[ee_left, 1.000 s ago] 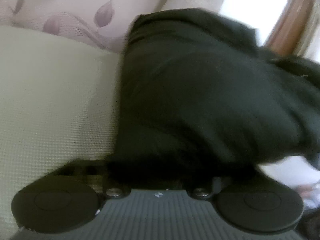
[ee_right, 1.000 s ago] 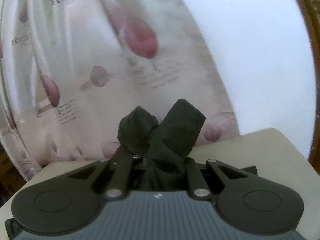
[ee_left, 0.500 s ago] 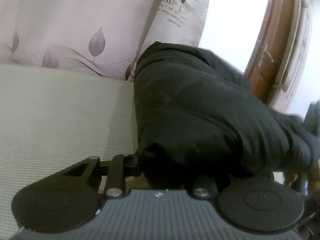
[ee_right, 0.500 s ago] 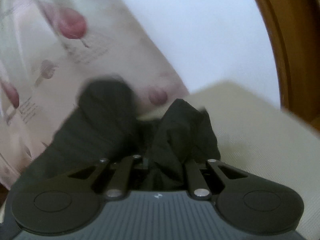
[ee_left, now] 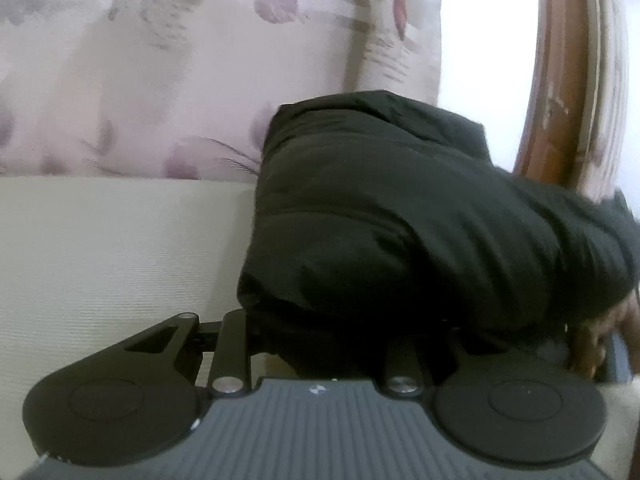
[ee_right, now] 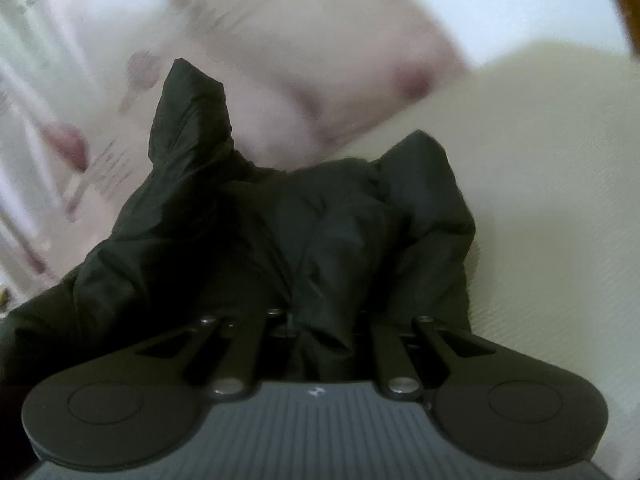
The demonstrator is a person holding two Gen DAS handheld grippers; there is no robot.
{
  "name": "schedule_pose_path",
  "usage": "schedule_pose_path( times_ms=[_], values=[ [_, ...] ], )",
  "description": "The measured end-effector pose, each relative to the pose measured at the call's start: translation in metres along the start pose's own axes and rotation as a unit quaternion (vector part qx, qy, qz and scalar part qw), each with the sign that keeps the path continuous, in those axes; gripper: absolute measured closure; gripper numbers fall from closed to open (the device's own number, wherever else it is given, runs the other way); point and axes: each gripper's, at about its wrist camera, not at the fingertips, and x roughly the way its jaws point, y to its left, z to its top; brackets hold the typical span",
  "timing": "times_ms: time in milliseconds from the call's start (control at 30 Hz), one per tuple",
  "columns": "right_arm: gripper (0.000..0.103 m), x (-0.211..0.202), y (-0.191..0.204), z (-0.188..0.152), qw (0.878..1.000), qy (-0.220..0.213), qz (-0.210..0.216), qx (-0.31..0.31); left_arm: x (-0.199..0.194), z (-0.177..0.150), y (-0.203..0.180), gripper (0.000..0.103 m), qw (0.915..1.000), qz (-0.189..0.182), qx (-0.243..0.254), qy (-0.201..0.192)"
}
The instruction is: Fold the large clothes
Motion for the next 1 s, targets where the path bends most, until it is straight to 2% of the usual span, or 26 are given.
schedule_pose_path(
  times_ms=[167,300,367,433,500,567,667,733,767,833,900,967,1000],
  values=[
    [0.093,0.035,0.055,-0.022,0.996,0.042,0.075,-0.025,-0.06,-0.019,0.042,0.074,0.9983,0.058,0.003,0.01],
    [0.09,0.044,0.087,-0.01,0.989,0.012,0.131,-0.068,-0.083,-0.035,0.063,0.073,0.997,0.075,-0.01,0.014],
    [0.08,0.056,0.098,0.002,0.986,0.015,0.134,-0.097,-0.087,-0.036,0.066,0.072,0.9971,0.073,-0.015,0.013],
    [0.047,0.071,0.105,0.014,0.987,0.035,0.093,-0.123,-0.086,-0.035,0.065,0.071,0.9971,0.074,-0.016,0.011],
    [0.033,0.074,0.1,0.027,0.991,0.039,0.063,-0.111,-0.085,-0.037,0.064,0.071,0.9974,0.07,-0.013,0.011],
    [0.031,0.061,0.096,0.046,0.995,0.015,0.063,-0.078,-0.083,-0.037,0.066,0.069,0.9975,0.068,-0.015,0.011],
    [0.026,0.036,0.119,0.078,0.993,-0.022,0.086,-0.082,-0.08,-0.037,0.069,0.066,0.9976,0.064,-0.02,0.015],
    [0.023,0.035,0.15,0.087,0.989,-0.003,0.105,-0.101,-0.079,-0.037,0.069,0.065,0.9977,0.063,-0.021,0.015],
    [0.022,0.043,0.168,0.088,0.988,0.023,0.108,-0.112,-0.079,-0.037,0.069,0.065,0.9977,0.063,-0.021,0.015],
    [0.024,0.067,0.2,0.079,0.978,0.09,0.112,-0.152,-0.079,-0.038,0.068,0.064,0.9976,0.064,-0.021,0.016],
    [0.024,0.09,0.228,0.061,0.966,0.131,0.086,-0.207,-0.078,-0.038,0.067,0.061,0.9975,0.065,-0.023,0.017],
    [0.077,0.105,0.25,0.033,0.947,0.158,0.076,-0.271,-0.077,-0.039,0.068,0.059,0.9973,0.066,-0.026,0.018],
    [0.087,0.108,0.265,0.02,0.933,0.155,0.059,-0.32,-0.076,-0.039,0.068,0.056,0.9971,0.068,-0.028,0.018]
  ],
)
